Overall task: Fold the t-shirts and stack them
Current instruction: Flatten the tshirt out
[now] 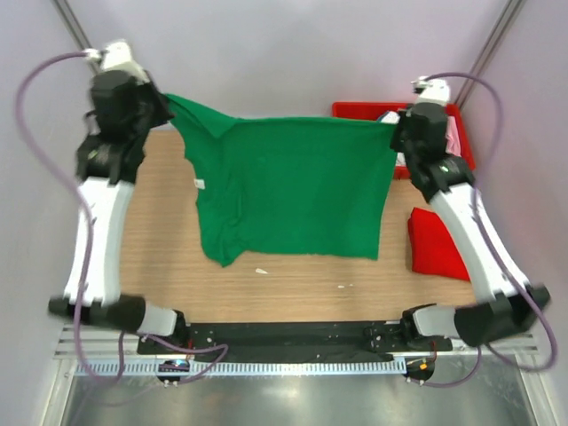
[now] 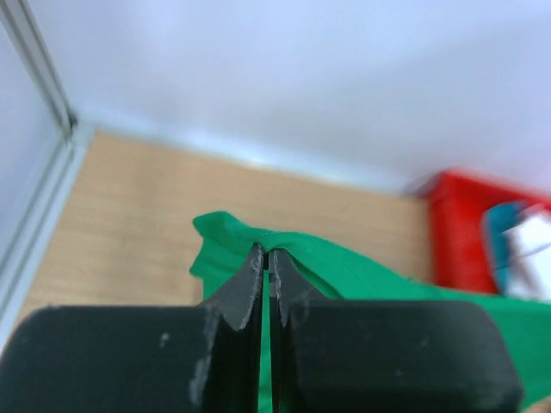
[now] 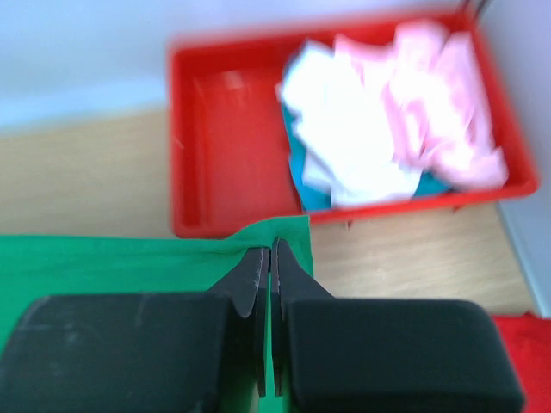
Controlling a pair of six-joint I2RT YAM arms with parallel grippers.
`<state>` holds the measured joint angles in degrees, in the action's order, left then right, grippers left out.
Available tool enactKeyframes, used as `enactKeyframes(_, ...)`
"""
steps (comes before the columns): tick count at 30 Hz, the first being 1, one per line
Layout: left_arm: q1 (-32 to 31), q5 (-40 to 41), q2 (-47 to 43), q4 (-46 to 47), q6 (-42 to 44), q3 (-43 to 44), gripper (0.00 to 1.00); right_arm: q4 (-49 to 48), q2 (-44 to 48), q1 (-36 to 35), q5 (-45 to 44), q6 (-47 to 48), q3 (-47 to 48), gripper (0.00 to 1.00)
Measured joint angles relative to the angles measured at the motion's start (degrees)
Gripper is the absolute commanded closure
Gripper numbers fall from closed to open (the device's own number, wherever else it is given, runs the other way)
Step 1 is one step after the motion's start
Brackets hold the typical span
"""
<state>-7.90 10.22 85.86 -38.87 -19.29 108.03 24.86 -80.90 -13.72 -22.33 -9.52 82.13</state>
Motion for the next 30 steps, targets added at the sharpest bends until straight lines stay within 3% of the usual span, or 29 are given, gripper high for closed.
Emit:
enactKeyframes(7,0.0,-5.01,-23.3,-5.01,-1.38,10.1,1.0,4.79,24.81,-0.04,3.82,3.37,7.45,0.99)
enactKeyframes(13,0.0,-8.52,-29.92,-14.08,-2.99,26.62,1.0,13.73,31.3,-0.09,6.93,3.69,21.81,0.99)
enactKeyframes(16,0.0,-8.55,-33.73,-15.76,-3.85,27.34,1.0,18.51,31.56,-0.09,8.66,3.58,28.72,0.99)
enactKeyframes(22,0.02,-8.2,-35.36,-19.08,-4.83,30.99,1.0,24.52,33.27,-0.09,10.29,3.52,33.42,0.99)
enactKeyframes(30,0.04,-5.16,-27.34,-20.9,-2.73,31.8,1.0,26.49,32.44,-0.11,7.43,3.32,25.33,0.99)
